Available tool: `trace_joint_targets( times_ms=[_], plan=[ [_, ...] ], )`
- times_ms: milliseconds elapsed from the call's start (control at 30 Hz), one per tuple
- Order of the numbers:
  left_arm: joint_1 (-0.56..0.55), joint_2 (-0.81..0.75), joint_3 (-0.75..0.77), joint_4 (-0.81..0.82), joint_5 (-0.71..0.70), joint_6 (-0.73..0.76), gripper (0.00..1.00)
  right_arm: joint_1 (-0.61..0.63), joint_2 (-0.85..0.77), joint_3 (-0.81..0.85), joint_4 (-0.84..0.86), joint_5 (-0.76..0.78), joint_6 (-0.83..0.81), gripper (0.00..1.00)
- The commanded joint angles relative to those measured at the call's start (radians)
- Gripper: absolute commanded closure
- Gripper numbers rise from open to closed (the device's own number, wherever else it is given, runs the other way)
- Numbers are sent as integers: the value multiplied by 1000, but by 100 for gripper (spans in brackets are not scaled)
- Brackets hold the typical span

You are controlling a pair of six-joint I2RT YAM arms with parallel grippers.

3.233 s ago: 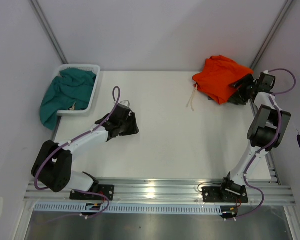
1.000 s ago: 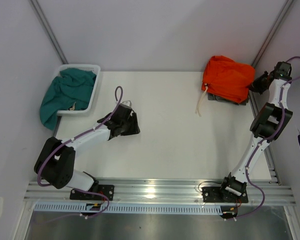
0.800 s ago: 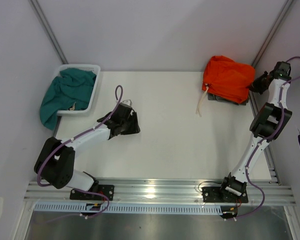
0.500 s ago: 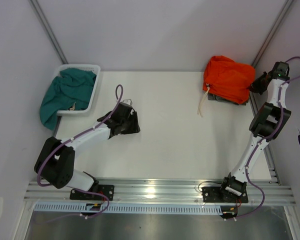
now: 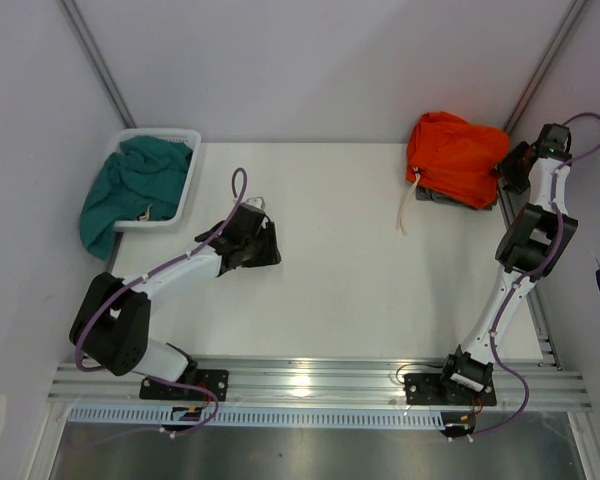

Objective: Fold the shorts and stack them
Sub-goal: Neatly place the folded shorts to the corner

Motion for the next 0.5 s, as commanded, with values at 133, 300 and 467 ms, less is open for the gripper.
trace_joint_targets(
  times_ms=[133,300,467],
  plan=[
    [-10,-43,20,-6,0,20,44,-46,-202,21,-6,216,-7,29],
    [-8,-106,-14,8,-11,14,44,-5,-390,-74,-1,188,-68,7],
    [-10,-187,-54,29,-14,3,38,105,-640,-382,112,113,-90,1]
  ],
)
